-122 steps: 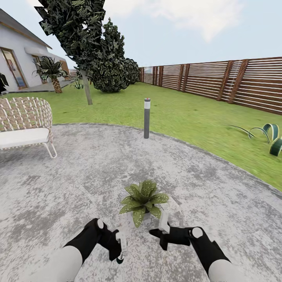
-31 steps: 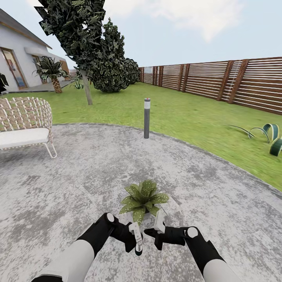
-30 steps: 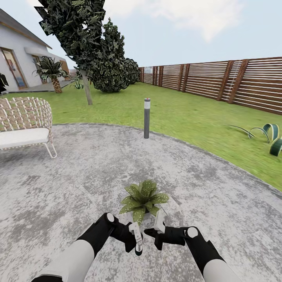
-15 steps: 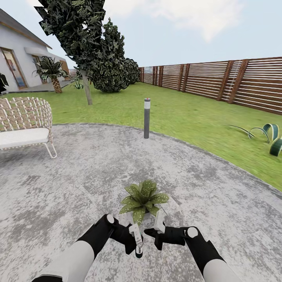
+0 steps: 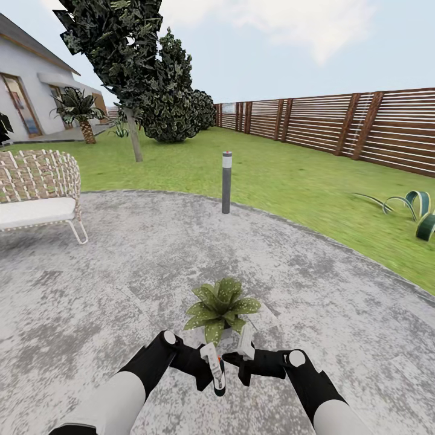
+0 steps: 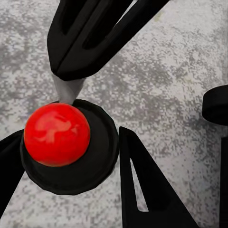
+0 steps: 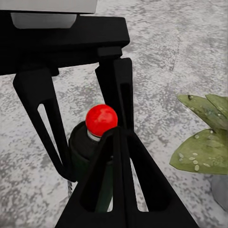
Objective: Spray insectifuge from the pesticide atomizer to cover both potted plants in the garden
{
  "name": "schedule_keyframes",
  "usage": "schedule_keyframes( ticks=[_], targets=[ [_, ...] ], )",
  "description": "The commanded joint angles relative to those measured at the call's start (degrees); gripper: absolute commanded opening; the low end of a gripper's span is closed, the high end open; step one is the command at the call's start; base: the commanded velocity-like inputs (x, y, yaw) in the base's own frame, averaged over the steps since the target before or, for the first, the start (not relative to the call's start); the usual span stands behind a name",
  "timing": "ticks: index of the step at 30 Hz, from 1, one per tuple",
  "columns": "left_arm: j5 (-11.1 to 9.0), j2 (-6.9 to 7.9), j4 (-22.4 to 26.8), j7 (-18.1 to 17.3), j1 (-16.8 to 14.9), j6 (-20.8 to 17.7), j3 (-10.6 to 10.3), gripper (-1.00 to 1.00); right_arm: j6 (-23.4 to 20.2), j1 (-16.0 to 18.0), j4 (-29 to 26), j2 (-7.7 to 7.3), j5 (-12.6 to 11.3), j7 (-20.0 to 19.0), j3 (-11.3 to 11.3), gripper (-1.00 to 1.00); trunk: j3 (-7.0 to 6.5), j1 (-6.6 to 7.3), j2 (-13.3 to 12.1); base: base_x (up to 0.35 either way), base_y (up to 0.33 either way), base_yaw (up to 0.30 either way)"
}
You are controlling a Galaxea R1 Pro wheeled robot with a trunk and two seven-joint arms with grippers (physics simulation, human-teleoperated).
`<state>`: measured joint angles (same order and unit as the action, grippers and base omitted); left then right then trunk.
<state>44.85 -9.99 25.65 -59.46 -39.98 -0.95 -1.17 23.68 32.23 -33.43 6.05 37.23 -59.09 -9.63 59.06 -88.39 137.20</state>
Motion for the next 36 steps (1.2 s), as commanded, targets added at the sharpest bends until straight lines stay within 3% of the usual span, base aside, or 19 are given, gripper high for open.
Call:
schedule_keyframes(
  ticks=[1,6,9,12,19,20,23,25,27,30,33,34,36],
  targets=[
    [0.2,-0.01,0.1,-0.2,0.0,-0.1,0.0,-1.00,0.2,0.0,-0.1,0.10,0.5,-0.3,-0.5,-1.00,0.05,0.01,0.0,0.000,0.000,0.000],
    [0.9,-0.01,-0.3,0.8,0.2,-0.1,-0.2,-1.00,0.2,0.1,0.0,0.10,0.5,-0.3,-0.5,-1.00,0.05,0.01,0.0,0.000,0.000,0.000],
    [4.4,0.37,-0.3,3.8,0.2,-0.3,-0.6,-1.00,0.2,0.0,0.0,0.10,0.5,-0.3,-0.5,-1.00,0.05,0.01,0.0,0.000,0.000,0.000],
    [7.4,3.79,-0.2,4.1,0.2,-0.4,-0.5,-1.00,0.2,0.0,0.0,0.10,0.6,-0.3,-0.5,-1.00,0.05,0.01,0.0,0.000,0.000,0.000],
    [7.8,12.00,-0.3,4.1,0.4,-0.2,-0.5,-1.00,0.2,0.0,0.1,0.06,0.6,-0.3,-0.5,-1.00,0.05,0.01,0.0,0.000,0.000,0.000],
    [7.8,12.64,-0.3,4.1,0.4,-0.2,-0.5,-1.00,0.2,0.0,0.1,0.04,0.6,-0.3,-0.5,1.00,0.05,0.01,0.0,0.000,0.000,0.000],
    [7.4,15.37,-0.4,4.2,0.7,-0.1,-0.4,-1.00,0.3,0.0,0.2,-0.05,0.7,-0.2,-0.6,1.00,0.05,0.01,0.0,0.000,0.000,0.000],
    [7.1,16.00,-0.4,4.5,0.9,-0.1,-0.1,-1.00,0.3,0.0,0.3,-0.29,0.7,0.1,-0.8,1.00,0.05,0.01,0.0,0.000,0.000,0.000],
    [6.8,16.17,-0.7,7.1,1.2,-0.2,0.2,-1.00,0.4,0.0,0.3,-0.97,0.7,1.6,-0.9,1.00,0.05,0.01,0.0,0.000,0.000,0.000],
    [3.3,16.02,-2.9,13.5,1.9,-0.2,1.3,-1.00,0.4,-0.3,3.3,-4.22,0.6,9.7,-0.9,1.00,0.05,0.01,0.0,0.000,0.000,0.000],
    [-6.3,15.97,-7.3,20.0,2.1,0.0,2.3,-1.00,0.6,-0.4,15.2,-8.64,0.4,22.1,-0.9,1.00,0.05,0.01,0.0,0.000,0.000,0.000],
    [-8.3,15.97,-8.1,21.4,2.2,0.4,2.3,-1.00,0.9,-0.4,17.9,-9.51,0.4,24.6,-0.9,1.00,0.05,0.01,0.0,0.000,0.000,0.000],
    [-13.5,16.01,-10.7,26.8,2.2,4.5,2.4,-1.00,3.0,-0.6,23.4,-11.59,0.2,30.6,-0.9,1.00,0.05,0.01,0.0,0.000,0.000,0.000]
  ],
)
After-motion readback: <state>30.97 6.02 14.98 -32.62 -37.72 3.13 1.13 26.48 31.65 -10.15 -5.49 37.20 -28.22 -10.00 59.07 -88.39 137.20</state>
